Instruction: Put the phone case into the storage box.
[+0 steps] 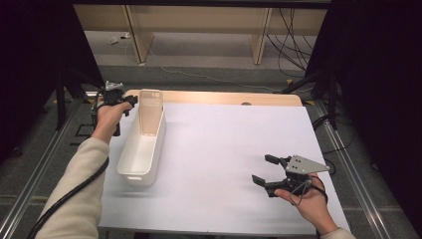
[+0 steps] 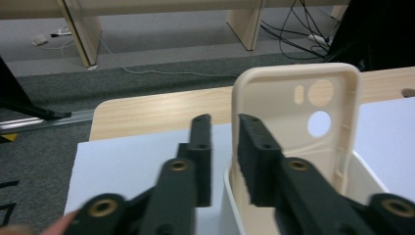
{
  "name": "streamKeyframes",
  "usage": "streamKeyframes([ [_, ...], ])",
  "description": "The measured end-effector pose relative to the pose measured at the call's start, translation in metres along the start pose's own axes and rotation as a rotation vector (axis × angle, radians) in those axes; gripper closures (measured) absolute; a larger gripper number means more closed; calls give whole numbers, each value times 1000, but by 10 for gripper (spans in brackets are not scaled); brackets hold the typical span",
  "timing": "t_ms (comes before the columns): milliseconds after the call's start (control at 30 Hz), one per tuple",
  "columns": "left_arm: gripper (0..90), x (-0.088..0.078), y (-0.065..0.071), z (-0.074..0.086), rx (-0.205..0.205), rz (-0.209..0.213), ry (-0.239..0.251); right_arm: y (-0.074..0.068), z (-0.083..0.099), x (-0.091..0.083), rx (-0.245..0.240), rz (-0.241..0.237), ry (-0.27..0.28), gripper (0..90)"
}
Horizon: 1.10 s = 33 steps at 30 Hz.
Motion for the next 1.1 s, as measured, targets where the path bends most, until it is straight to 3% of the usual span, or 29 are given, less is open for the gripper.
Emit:
streamKeyframes([
  [133, 559, -9, -1, 0, -11, -6, 2, 0, 0, 1, 3, 9, 14, 170],
  [167, 535, -10, -2, 0, -9, -2, 8, 0, 0, 0, 4, -2, -6, 170],
  [200, 507, -13, -1, -1, -36, 0, 12, 0, 0, 0, 2, 0, -5, 170],
  [300, 442, -16, -1, -3, -52, 9, 22, -1, -1, 1, 10, -5, 4, 170],
  [767, 220, -29, 1, 1, -1, 40, 49, -1, -1, 1, 1, -2, 8, 169],
  [1100, 153, -46, 4, 3, 19, 78, 94, 0, -2, 1, -1, -3, 20, 169],
])
Point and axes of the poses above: each handheld gripper's, and its own axes: x roughly forward along the jaws, z roughly out of its underside, y roughly to its right, the point moved 3 cm from there along x, roughly forward along the jaws, and after that the axes turned 14 degrees about -z, right-handed, at the moved point
